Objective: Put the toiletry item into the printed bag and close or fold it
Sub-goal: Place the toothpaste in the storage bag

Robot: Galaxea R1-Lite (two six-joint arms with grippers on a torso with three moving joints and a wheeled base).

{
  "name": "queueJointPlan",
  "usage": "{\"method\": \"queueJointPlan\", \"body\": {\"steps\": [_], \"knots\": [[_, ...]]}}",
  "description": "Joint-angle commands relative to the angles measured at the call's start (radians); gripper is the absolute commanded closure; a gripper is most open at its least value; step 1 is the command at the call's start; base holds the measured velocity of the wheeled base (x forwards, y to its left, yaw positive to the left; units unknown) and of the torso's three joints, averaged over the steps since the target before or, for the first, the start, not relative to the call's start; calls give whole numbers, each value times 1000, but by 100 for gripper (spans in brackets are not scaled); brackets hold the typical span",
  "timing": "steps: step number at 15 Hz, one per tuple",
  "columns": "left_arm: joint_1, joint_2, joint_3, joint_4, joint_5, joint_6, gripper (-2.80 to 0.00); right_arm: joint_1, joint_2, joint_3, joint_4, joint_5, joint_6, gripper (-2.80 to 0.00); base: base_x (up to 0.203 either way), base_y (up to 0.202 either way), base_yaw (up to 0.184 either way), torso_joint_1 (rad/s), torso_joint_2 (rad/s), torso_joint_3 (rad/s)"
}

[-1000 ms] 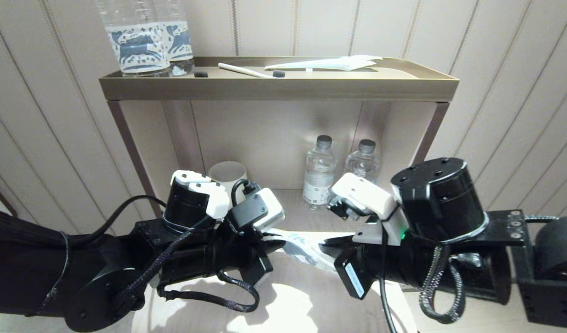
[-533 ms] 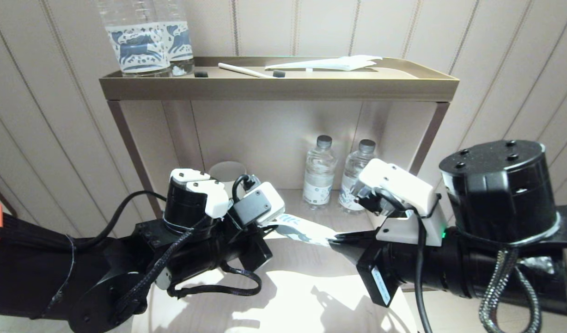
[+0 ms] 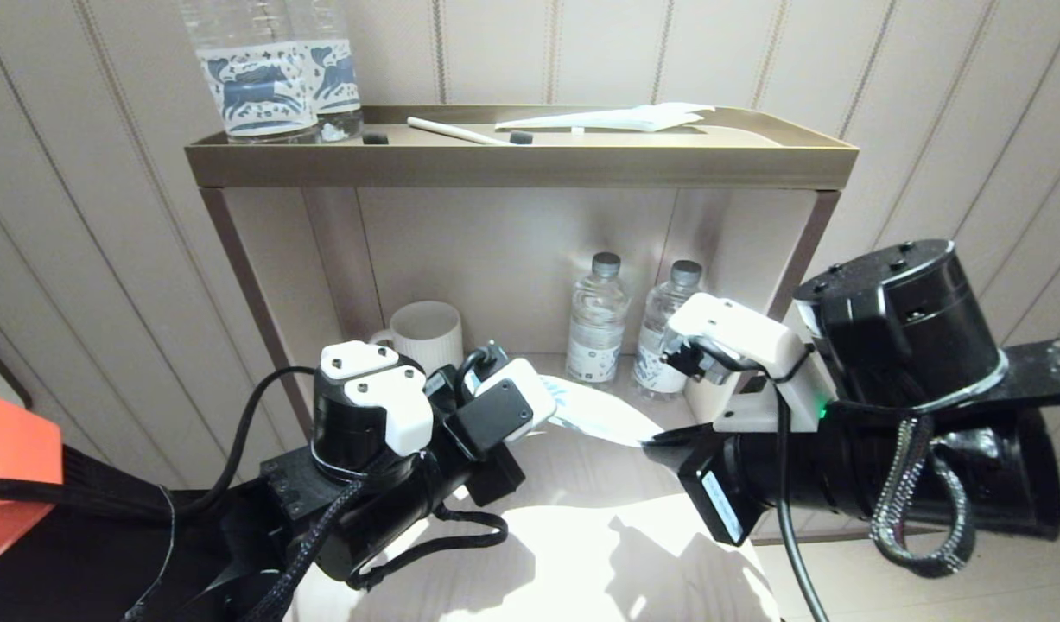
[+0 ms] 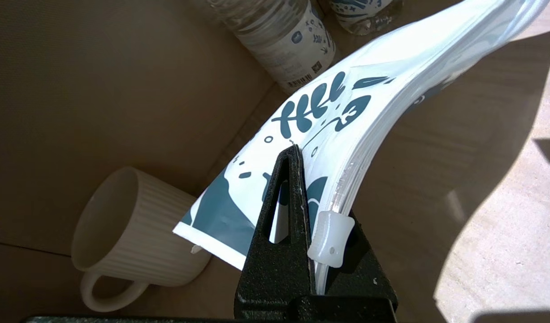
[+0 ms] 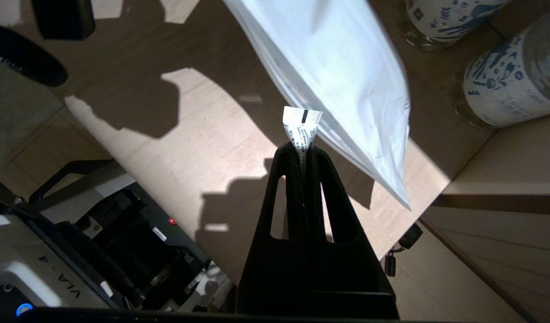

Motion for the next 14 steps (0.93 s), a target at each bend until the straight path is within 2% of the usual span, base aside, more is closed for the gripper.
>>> {"method": "queueJointPlan", "body": {"steps": [1,14], "knots": [[-6,8,3,-6,2,3,0,-30,31,-18,3,-28,-1,0,0,0,0,0,0,0],[-14,36,0,-18,6,3,0,-24,78,4,0,-30,-4,0,0,0,0,0,0,0]]}}
